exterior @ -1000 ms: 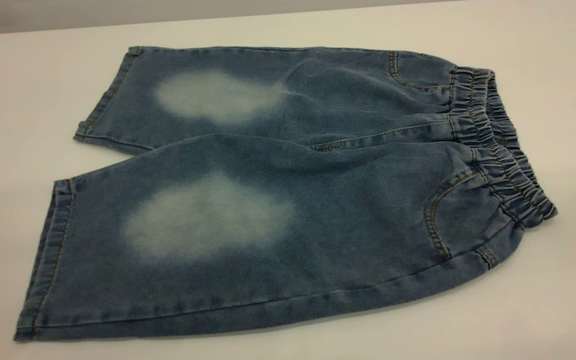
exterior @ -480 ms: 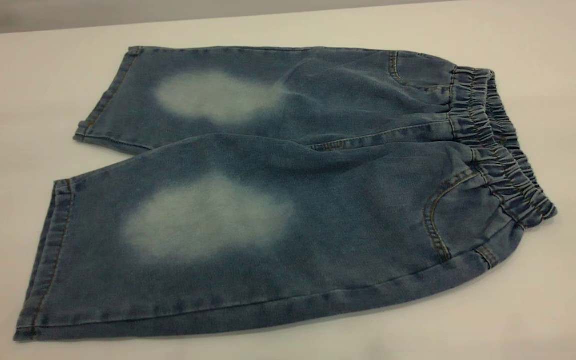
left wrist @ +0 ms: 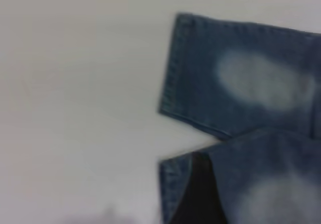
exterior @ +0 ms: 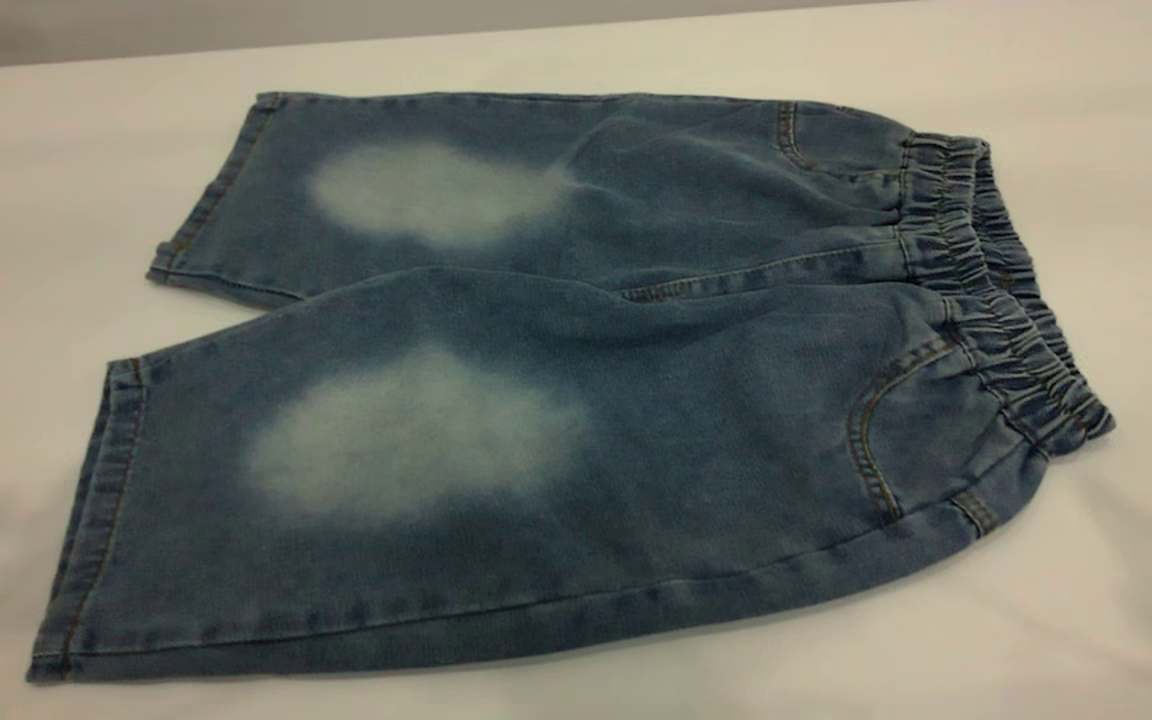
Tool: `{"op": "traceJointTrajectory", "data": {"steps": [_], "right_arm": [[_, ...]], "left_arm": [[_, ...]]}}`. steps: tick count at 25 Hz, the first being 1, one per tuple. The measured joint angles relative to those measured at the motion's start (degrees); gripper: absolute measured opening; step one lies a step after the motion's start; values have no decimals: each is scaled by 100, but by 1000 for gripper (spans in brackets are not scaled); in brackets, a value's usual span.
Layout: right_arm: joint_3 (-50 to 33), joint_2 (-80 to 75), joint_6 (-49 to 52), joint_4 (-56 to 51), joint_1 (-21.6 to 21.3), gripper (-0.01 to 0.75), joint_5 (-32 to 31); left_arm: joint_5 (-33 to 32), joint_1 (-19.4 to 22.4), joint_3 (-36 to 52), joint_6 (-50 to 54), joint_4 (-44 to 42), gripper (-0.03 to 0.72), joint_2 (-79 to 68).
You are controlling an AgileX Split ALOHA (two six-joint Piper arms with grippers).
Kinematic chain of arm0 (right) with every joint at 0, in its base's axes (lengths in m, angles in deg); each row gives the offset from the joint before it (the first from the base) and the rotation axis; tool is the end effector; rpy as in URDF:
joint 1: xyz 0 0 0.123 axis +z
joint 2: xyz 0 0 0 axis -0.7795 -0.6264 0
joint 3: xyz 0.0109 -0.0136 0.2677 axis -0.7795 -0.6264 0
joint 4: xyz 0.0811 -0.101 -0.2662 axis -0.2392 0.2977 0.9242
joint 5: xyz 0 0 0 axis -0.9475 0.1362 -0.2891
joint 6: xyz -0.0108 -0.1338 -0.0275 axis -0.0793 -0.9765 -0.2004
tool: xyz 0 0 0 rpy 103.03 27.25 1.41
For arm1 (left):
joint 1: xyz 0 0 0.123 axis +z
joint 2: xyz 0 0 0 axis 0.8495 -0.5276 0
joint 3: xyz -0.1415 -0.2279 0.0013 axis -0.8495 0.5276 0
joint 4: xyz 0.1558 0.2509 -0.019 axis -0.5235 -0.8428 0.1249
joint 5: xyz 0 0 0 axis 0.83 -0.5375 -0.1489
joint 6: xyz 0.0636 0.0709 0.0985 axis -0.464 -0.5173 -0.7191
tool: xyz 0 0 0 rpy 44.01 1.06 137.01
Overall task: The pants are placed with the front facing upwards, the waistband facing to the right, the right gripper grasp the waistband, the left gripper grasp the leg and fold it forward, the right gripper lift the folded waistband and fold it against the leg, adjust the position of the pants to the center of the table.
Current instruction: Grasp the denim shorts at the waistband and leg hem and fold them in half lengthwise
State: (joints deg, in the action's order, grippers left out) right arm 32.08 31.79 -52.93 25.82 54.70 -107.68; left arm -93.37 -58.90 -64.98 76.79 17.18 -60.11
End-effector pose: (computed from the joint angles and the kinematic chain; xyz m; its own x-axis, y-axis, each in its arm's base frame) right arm 0.2582 0.0542 0.2640 -0.7500 0.1062 -0.6528 -0.1354 0.9415 0.3087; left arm 0.2653 -0.0164 0.2720 -0.6672 -0.1181 -0.7355 -0.0012 0.9875 -0.1574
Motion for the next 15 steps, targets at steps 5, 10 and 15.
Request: {"op": "traceJointTrajectory", "data": {"steps": [5, 10, 15], "right_arm": [[0, -885, -420, -400, 0, 587, 377], [0, -1675, -1139, -932, 0, 587, 457], [0, -2434, -2034, -1707, 0, 587, 530]], "left_arm": [[702, 0, 4, -68, 140, 517, -413], [1143, 0, 4, -68, 401, 517, -798], [1426, 0, 4, -68, 382, 517, -1122]]}}
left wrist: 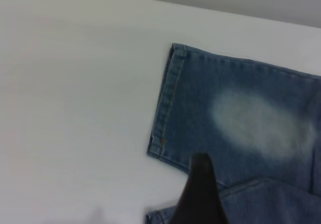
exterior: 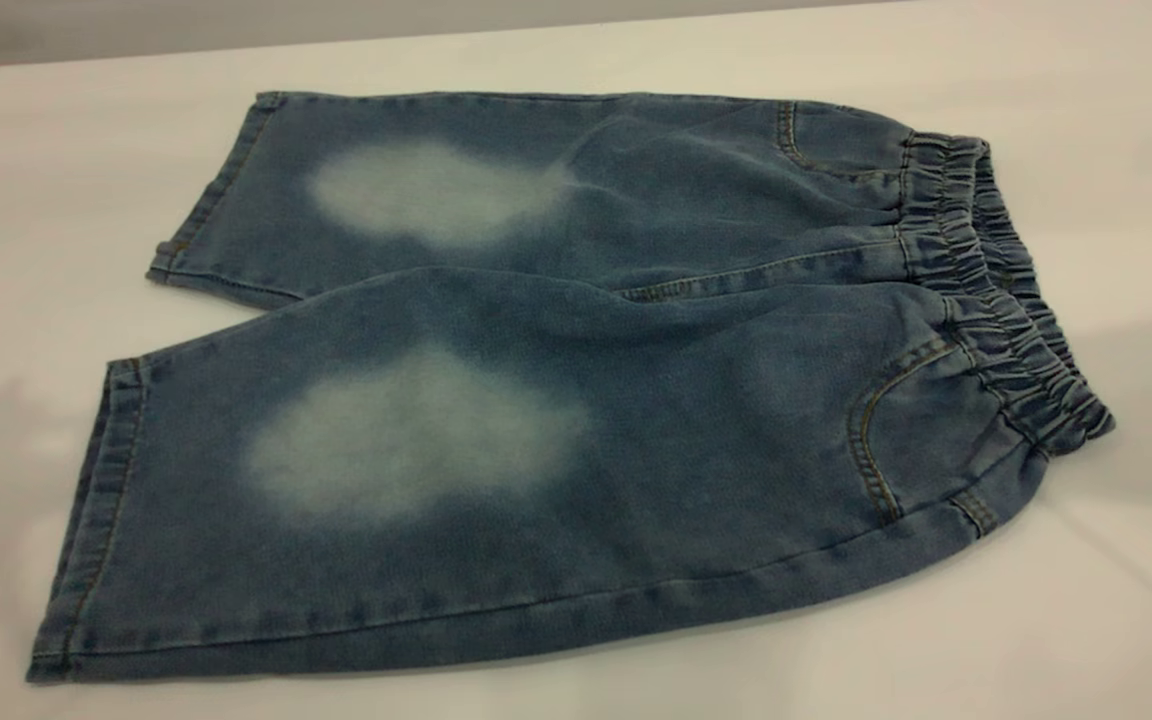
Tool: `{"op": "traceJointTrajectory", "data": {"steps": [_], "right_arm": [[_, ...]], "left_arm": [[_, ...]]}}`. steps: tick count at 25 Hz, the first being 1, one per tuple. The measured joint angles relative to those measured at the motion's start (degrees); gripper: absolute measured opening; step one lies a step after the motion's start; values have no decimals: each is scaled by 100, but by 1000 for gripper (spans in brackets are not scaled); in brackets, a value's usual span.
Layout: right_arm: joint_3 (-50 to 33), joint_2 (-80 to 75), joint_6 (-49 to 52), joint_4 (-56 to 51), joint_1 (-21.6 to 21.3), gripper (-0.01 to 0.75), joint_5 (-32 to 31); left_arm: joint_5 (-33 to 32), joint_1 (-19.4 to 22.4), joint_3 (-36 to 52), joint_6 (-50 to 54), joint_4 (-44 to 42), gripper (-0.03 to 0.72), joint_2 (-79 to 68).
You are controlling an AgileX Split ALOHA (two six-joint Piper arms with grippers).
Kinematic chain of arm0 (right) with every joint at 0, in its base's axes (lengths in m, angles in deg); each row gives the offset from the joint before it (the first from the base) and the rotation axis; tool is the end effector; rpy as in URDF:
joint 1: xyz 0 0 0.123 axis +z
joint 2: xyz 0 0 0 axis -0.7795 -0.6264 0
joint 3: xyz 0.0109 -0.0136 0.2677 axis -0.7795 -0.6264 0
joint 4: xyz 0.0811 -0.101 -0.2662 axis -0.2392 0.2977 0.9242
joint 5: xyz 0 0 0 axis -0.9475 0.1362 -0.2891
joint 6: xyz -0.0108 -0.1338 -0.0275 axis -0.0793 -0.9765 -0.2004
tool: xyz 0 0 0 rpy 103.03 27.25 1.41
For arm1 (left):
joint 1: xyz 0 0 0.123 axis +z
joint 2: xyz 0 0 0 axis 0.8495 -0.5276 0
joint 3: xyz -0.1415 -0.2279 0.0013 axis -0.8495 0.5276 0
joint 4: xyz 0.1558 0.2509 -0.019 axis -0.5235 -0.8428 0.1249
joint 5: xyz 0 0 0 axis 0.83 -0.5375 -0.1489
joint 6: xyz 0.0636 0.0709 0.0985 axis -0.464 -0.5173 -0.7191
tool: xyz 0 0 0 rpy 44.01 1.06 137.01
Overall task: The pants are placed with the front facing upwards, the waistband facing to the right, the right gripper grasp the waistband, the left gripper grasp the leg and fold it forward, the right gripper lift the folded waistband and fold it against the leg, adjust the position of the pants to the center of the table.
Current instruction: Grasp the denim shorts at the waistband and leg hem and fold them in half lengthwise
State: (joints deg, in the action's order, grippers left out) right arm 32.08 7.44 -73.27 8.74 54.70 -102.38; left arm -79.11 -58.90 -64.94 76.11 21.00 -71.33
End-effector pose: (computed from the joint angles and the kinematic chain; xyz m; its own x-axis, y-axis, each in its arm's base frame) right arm 0.3099 0.0756 0.1595 -0.8856 0.0261 -0.4637 -0.1835 0.8976 0.4009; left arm 0.3137 -0.0166 0.2413 -0.6237 -0.1859 -0.7593 -0.0377 0.9773 -0.2084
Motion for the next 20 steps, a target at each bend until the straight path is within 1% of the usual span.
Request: {"op": "traceJointTrajectory", "data": {"steps": [4, 6, 9, 11, 14, 18, 20], "right_arm": [[0, -558, -672, -726, -6, 587, 12], [0, -806, -908, -1029, -6, 587, 147], [0, -1215, -1027, -1111, -133, 587, 276], [0, -1455, -1198, -1138, -333, 587, 281], [0, -1764, -1501, -1464, -780, 587, 141], [-14, -2118, -2123, -2095, -1390, 587, -356], [-107, -2291, -2517, -2458, -1593, 587, -519]], "left_arm": [[45, 0, 0, 0, -13, 517, -191], [45, 0, 0, 0, -17, 517, -231], [45, 0, 0, 0, -17, 517, -231], [61, 0, 0, 0, -17, 517, -231], [179, 0, 0, 0, -17, 517, -231], [186, 0, 0, 0, -17, 517, -231], [186, 0, 0, 0, -38, 517, -231]]}}
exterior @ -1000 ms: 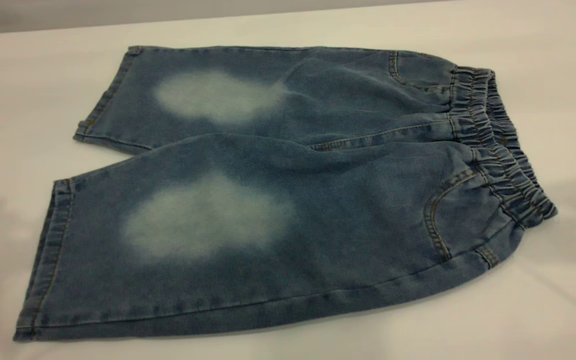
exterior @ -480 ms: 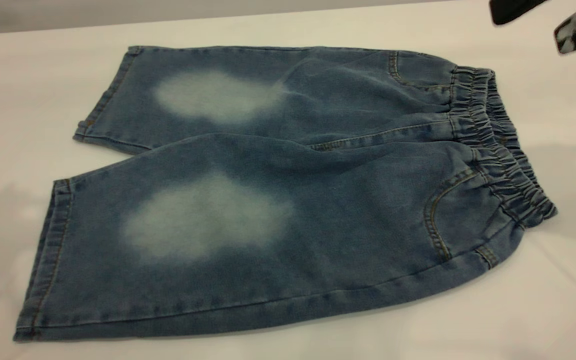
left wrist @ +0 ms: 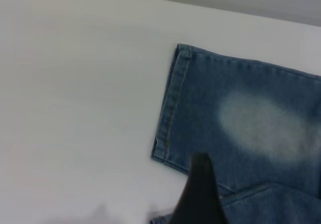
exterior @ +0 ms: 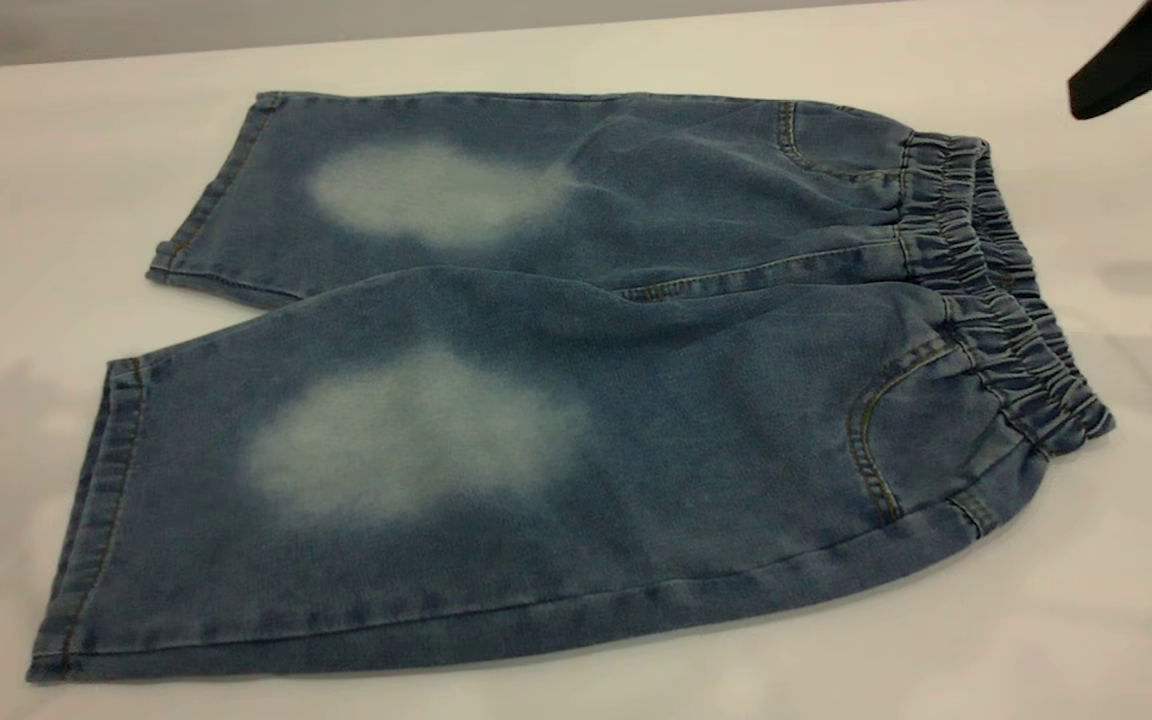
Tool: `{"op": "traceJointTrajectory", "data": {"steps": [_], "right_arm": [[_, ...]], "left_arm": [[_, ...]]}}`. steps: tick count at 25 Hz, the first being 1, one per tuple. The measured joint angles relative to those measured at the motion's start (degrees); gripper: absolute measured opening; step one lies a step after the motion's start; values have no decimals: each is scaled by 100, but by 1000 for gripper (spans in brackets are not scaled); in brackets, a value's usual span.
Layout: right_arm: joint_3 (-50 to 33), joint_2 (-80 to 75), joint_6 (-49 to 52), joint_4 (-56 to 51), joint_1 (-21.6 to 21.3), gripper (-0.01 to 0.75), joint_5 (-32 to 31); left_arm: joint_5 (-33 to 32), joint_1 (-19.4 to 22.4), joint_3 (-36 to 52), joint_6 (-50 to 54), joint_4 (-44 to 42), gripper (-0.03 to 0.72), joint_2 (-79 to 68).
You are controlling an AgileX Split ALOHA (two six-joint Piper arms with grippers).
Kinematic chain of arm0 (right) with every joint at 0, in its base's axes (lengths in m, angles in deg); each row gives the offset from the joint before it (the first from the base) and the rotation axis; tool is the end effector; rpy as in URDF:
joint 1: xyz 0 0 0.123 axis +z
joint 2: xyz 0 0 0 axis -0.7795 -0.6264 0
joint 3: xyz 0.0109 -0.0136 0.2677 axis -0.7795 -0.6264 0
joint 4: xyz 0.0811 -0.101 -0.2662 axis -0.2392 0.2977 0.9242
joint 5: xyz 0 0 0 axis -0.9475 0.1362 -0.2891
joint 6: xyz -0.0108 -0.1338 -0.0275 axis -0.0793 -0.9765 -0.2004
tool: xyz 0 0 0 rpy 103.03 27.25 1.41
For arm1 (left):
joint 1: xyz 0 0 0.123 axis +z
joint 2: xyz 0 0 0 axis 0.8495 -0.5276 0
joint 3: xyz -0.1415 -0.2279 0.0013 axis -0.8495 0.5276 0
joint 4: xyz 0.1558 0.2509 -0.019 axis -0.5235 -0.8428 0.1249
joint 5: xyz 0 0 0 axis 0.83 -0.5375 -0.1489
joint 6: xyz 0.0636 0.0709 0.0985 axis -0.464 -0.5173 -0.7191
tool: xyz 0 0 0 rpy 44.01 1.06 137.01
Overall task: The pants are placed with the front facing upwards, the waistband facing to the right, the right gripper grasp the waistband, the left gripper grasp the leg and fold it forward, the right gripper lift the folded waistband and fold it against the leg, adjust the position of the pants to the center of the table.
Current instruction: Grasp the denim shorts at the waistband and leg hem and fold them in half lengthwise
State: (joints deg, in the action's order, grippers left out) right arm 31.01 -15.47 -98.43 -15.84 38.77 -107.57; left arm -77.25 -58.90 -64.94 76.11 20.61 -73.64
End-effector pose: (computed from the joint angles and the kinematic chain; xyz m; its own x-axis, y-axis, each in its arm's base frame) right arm 0.3236 0.0181 0.0529 -0.9403 0.2529 -0.2276 0.0559 0.7746 0.6300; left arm 0.3210 -0.0155 0.2318 -0.6292 -0.1826 -0.7555 -0.0442 0.9788 -0.1998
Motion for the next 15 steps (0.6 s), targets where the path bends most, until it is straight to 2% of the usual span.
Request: {"op": "traceJointTrajectory", "data": {"steps": [7, 15], "right_arm": [[-611, -411, -1044, -705, -464, 587, 67], [-984, -723, -1599, -925, -472, 587, 239]], "left_arm": [[19, 0, 0, 0, 0, 517, 0], [112, 0, 0, 0, 0, 517, 0]]}}
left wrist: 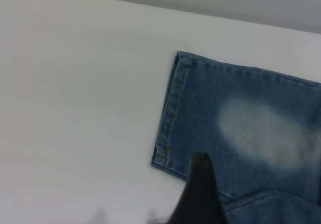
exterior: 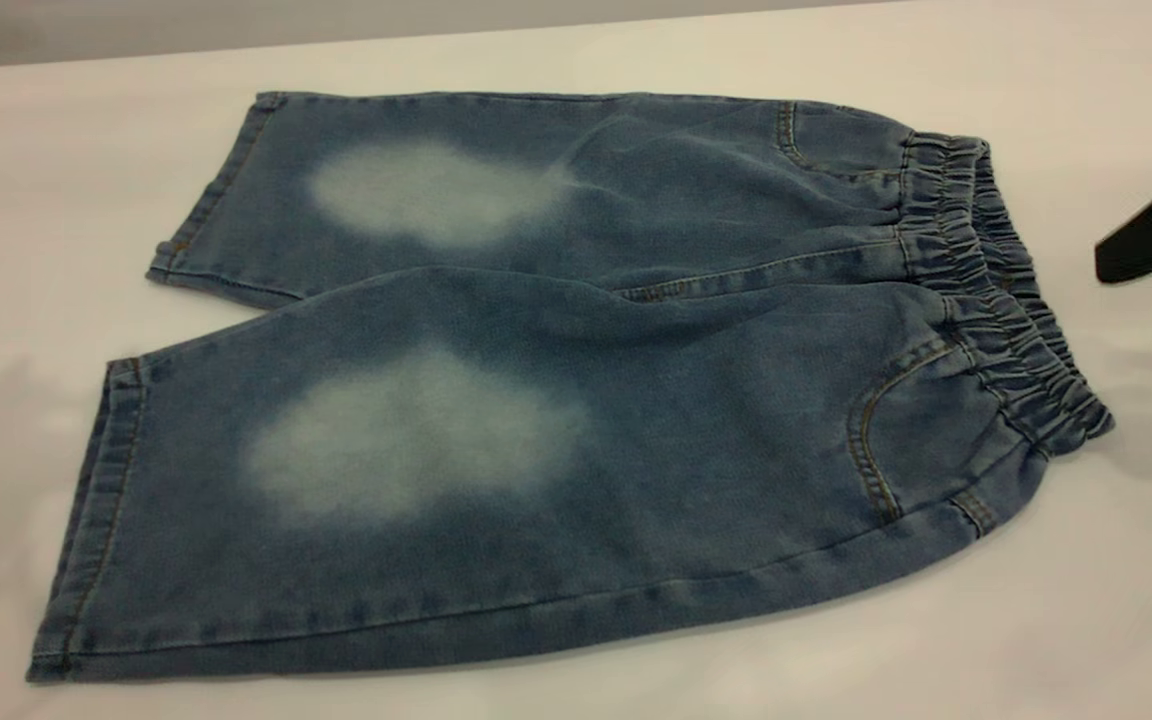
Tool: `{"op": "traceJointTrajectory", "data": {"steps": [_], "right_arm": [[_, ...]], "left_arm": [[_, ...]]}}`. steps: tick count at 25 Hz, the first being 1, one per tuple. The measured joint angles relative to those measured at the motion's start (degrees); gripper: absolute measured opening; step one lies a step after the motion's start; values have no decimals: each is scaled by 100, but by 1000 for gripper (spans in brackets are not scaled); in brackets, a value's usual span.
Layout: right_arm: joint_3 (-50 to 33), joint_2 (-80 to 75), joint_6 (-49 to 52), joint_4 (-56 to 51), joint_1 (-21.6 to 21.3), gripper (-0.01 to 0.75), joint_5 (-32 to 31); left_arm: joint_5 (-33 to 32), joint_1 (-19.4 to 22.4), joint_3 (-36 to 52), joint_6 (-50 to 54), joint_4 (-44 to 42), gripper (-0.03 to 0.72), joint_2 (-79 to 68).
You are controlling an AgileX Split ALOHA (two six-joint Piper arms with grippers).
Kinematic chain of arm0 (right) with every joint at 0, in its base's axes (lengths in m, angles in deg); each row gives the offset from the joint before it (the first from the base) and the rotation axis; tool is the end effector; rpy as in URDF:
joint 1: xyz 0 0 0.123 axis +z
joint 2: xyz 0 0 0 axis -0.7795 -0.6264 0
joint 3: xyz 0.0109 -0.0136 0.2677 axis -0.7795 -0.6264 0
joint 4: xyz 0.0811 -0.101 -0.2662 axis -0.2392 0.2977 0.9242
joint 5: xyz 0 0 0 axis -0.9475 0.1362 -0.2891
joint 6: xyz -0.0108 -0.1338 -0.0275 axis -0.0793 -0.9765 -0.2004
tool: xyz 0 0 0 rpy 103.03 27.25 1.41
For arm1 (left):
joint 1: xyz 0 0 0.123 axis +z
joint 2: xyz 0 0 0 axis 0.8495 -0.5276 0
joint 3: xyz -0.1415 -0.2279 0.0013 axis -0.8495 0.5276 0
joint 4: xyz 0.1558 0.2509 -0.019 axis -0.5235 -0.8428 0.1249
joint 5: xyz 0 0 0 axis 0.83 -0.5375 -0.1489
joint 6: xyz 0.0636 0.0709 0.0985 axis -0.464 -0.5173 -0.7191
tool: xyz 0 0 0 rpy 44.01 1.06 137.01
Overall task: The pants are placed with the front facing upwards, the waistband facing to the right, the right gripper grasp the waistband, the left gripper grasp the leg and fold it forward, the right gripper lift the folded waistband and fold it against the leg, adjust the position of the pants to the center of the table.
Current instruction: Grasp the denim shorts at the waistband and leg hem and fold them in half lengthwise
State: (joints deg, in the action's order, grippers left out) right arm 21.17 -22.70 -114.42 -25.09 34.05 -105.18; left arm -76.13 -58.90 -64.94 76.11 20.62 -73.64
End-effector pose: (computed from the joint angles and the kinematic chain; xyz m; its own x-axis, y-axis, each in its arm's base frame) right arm 0.2695 0.0098 -0.0098 -0.9490 0.2892 -0.1258 0.1439 0.7520 0.6432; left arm 0.3227 -0.0150 0.2338 -0.6139 -0.1845 -0.7675 -0.0443 0.9788 -0.1999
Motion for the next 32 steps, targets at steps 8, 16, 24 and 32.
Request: {"op": "traceJointTrajectory", "data": {"steps": [8, 16, 24, 32], "right_arm": [[-170, -489, -629, -419, 0, 587, 53], [-164, -914, -1275, -870, 0, 587, 21], [-164, -1373, -1987, -1456, 0, 587, -260], [-160, -1780, -2057, -1999, 0, 584, -757]], "left_arm": [[-5, 0, 0, 0, 6, 517, 0], [-5, 0, 0, 0, 6, 517, 0], [-10, 0, 0, 0, 12, 517, 0], [-10, 0, 0, 0, 12, 517, 0]]}}
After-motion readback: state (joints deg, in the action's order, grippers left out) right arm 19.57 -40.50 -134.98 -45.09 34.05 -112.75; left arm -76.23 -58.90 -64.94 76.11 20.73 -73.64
